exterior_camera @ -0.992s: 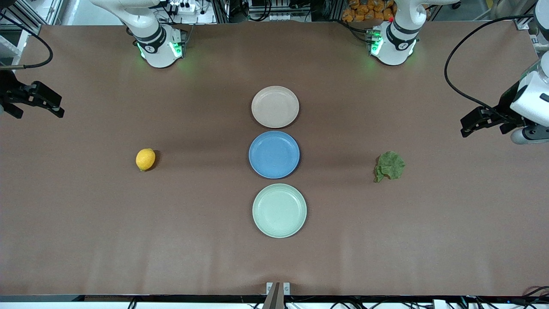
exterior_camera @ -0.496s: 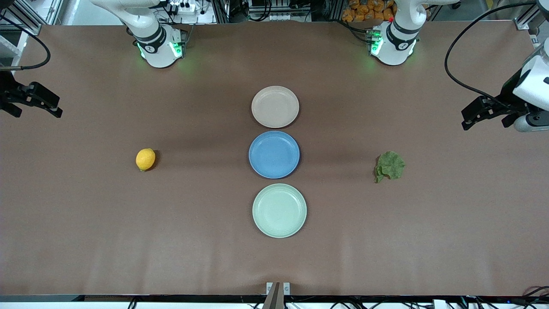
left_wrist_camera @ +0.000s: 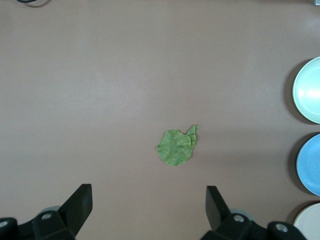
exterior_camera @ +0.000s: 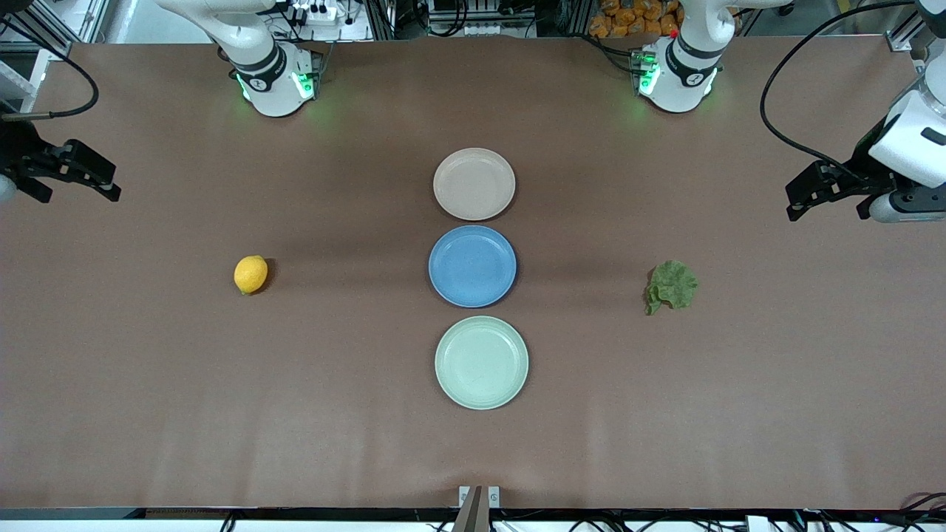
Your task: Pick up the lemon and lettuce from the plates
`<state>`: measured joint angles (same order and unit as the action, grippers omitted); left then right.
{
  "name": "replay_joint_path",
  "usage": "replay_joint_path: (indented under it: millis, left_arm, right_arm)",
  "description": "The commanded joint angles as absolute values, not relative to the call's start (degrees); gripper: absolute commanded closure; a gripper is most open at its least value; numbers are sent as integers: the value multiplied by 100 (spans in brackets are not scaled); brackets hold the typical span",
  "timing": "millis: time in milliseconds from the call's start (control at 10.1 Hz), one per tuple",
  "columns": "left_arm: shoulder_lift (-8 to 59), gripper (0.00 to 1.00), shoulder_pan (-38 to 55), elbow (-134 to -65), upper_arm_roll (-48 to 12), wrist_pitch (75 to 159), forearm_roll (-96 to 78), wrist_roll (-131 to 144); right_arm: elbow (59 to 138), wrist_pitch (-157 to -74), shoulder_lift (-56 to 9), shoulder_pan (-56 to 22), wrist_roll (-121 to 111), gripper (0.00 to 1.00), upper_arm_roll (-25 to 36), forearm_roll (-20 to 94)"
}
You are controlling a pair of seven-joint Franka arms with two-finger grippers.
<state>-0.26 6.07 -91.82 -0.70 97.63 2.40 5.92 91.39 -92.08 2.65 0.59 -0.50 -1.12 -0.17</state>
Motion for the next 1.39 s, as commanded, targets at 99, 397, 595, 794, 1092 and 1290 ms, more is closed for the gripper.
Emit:
replay_joint_path:
  millis: [99, 397, 595, 794, 1092, 1290]
  left_arm:
    - [-167, 0, 554, -9325, -53, 9782, -26, 369]
    - [-167, 0, 562, -9325, -53, 9774, -53, 369]
    - [-158, 0, 563, -9316, -53, 9773, -44, 369]
    - [-141, 0, 571, -9229, -53, 9773, -44, 404]
    - [-141, 0, 571, -9229, -53, 9773, -18, 404]
    - [-149, 0, 571, -9229, -53, 9773, -9, 422]
  right_arm:
    - [9290, -9185, 343, 71, -62, 0, -158, 79]
    - [9378, -9229, 308, 70, -62, 0, -149, 79]
    - [9378, -9193, 316, 70, -62, 0, -149, 79]
    - [9378, -9220, 308, 79, -62, 0, -149, 70]
    - [9387, -9202, 308, 70, -62, 0, -141, 44]
    - [9378, -9106, 334, 70, -62, 0, -123, 18]
